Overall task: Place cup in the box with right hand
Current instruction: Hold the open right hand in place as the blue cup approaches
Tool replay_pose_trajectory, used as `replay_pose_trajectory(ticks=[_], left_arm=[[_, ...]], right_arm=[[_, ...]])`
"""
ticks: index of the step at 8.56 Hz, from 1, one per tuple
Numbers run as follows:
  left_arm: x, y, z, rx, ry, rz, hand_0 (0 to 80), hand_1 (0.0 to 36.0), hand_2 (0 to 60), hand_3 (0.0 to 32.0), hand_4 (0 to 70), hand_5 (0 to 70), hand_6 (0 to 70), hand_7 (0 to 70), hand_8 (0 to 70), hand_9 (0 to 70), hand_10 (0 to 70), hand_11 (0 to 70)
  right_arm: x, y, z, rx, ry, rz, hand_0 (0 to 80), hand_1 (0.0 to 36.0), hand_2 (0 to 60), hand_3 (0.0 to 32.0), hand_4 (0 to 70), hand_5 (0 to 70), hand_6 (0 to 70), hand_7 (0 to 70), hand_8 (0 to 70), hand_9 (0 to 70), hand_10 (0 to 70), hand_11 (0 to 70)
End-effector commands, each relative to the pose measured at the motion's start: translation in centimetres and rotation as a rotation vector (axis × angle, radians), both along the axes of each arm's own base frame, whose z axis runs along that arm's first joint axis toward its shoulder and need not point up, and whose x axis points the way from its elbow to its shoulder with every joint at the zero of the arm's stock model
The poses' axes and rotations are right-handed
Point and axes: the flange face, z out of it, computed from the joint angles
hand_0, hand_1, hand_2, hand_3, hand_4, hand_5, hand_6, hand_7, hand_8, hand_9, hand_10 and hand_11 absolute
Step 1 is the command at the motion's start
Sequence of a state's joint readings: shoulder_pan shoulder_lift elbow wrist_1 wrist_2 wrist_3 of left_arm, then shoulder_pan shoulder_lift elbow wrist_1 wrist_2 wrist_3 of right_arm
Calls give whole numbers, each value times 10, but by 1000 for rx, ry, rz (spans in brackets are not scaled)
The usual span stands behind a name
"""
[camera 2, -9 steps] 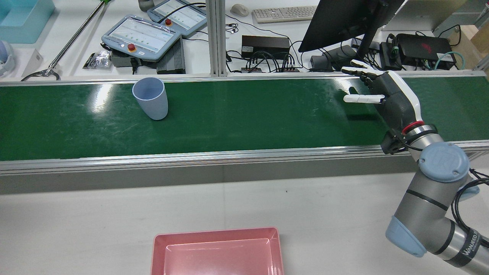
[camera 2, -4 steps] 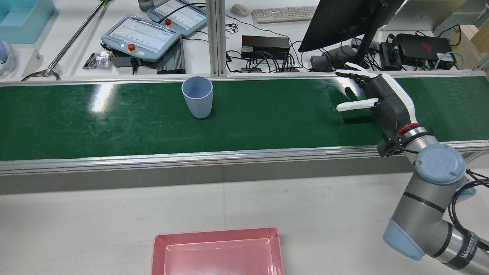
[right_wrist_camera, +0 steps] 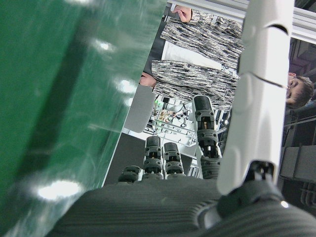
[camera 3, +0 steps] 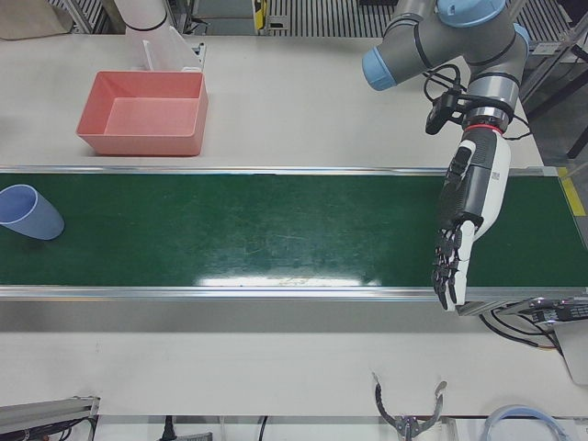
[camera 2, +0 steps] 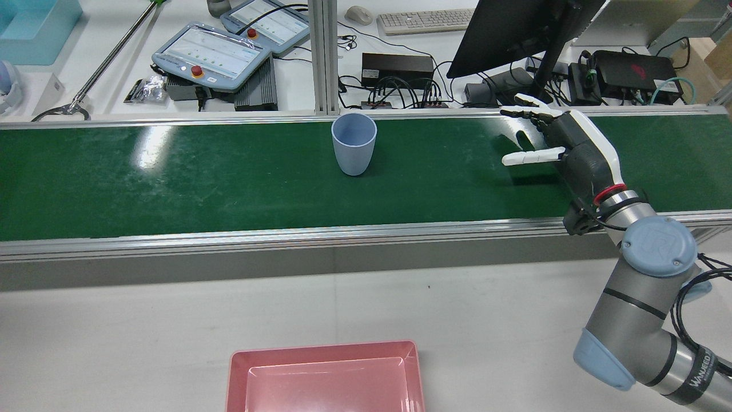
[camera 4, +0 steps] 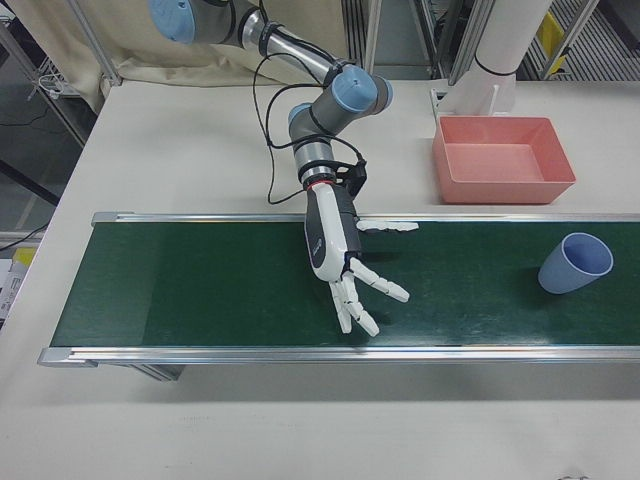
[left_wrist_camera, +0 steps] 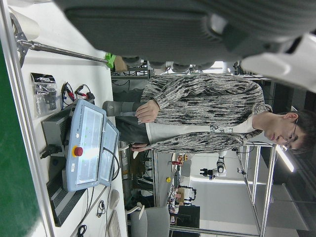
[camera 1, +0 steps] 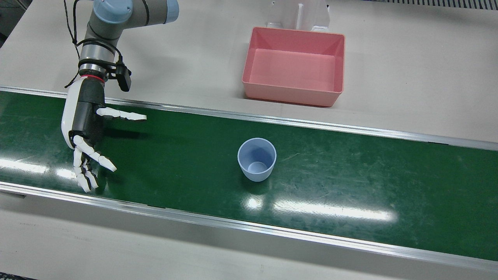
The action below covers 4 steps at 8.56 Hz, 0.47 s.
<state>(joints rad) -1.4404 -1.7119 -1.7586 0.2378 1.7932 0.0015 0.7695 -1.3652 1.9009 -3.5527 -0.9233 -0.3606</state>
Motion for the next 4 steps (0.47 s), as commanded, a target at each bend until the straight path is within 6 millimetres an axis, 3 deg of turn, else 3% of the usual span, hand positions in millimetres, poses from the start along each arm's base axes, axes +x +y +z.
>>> replay_pose_trajectory(ticks=[1, 2, 3, 4], left_arm=[[0, 0, 0, 1, 0, 0, 0, 0, 0, 0, 0, 0, 0, 0, 0, 0, 0, 0], [0, 0, 0, -1, 0, 0, 0, 0, 0, 0, 0, 0, 0, 0, 0, 0, 0, 0], [0, 0, 0, 1, 0, 0, 0, 0, 0, 0, 0, 0, 0, 0, 0, 0, 0, 0], [0, 0, 0, 1, 0, 0, 0, 0, 0, 0, 0, 0, 0, 0, 0, 0, 0, 0]], right_arm=[[-1, 0, 1, -2, 8, 1, 591, 176, 0, 0, 209, 75, 60, 189, 107, 189, 25, 58], [-1, 0, 2, -3, 9, 1, 565, 211, 118, 0, 163, 75, 60, 188, 107, 189, 26, 58], [-1, 0, 1, -2, 8, 1, 577, 193, 59, 0, 187, 75, 60, 189, 107, 190, 26, 60], [-1, -1, 1, -1, 13, 1, 576, 193, 59, 0, 192, 74, 61, 190, 108, 190, 27, 61]])
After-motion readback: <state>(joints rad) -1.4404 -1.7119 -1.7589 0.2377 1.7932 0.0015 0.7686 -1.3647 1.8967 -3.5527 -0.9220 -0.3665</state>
